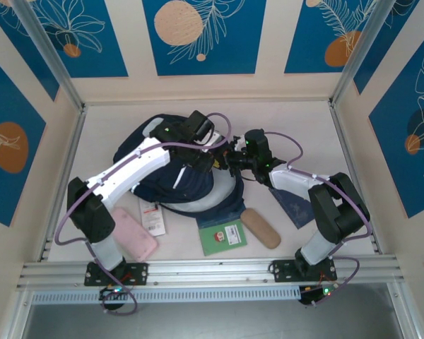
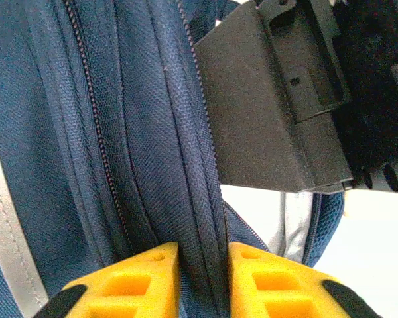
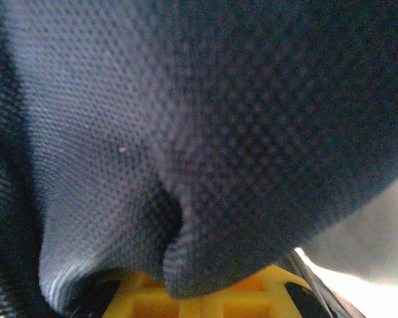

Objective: Pack the student bag
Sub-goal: Open the student bag at the center of the table, then pick up the glasses case from the bottom-right of the table.

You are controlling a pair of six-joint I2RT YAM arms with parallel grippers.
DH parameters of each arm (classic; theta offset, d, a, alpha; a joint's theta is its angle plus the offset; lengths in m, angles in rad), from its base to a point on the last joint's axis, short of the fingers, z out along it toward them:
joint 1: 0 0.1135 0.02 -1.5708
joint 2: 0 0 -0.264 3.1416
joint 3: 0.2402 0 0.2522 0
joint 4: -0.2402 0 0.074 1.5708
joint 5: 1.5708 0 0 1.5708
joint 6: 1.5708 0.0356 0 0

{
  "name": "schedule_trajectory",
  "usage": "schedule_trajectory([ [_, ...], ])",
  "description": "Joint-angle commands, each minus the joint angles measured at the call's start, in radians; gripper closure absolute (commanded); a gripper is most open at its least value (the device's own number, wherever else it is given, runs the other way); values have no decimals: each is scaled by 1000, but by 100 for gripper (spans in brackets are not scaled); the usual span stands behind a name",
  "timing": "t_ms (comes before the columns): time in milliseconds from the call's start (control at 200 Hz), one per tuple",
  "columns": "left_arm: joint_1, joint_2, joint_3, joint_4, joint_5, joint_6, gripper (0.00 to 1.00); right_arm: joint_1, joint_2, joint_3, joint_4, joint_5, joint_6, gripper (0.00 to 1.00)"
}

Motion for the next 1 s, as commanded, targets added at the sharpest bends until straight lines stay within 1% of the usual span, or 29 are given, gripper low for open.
schedule_trajectory([
  [0, -7, 20, 9, -2, -61, 3, 88, 22, -24, 29, 58, -35, 11, 100],
  [110, -7, 13, 11, -2, -60, 4, 100, 25, -30, 31, 31, -25, 0, 100],
  [195, -5, 3, 14, -3, -53, 9, 100, 26, -41, 27, 2, -11, -18, 100],
  [290, 4, -16, 17, -3, -39, 11, 100, 23, -65, 24, -84, 21, -64, 100],
  [350, 12, -27, 26, -7, -32, 16, 100, 22, -95, 23, -168, 57, -112, 92],
  [425, 22, -40, 37, -18, -31, 23, 100, 16, -132, 10, -235, 93, -161, 86],
  [490, 34, -59, 43, -28, -29, 28, 100, 8, -167, 0, -292, 118, -207, 77],
  [555, 50, -83, 44, -27, -16, 30, 100, 0, -219, -24, -336, 154, -253, 63],
  [660, 72, -116, 55, -30, -3, 50, 100, -18, -299, -67, -367, 174, -318, 44],
  [745, 89, -135, 70, -35, -10, 60, 100, -26, -361, -84, -440, 185, -384, 34],
  [795, 103, -147, 75, -31, -9, 59, 100, -25, -394, -76, -524, 206, -440, 31],
  [855, 120, -165, 77, -19, 0, 54, 100, -14, -423, -49, -672, 258, -520, 30],
  [925, 141, -184, 74, 6, 22, 41, 100, 9, -442, -12, -872, 373, -589, 29],
  [995, 157, -194, 74, 33, 45, 29, 100, 34, -455, 0, -1013, 464, -645, 26],
])
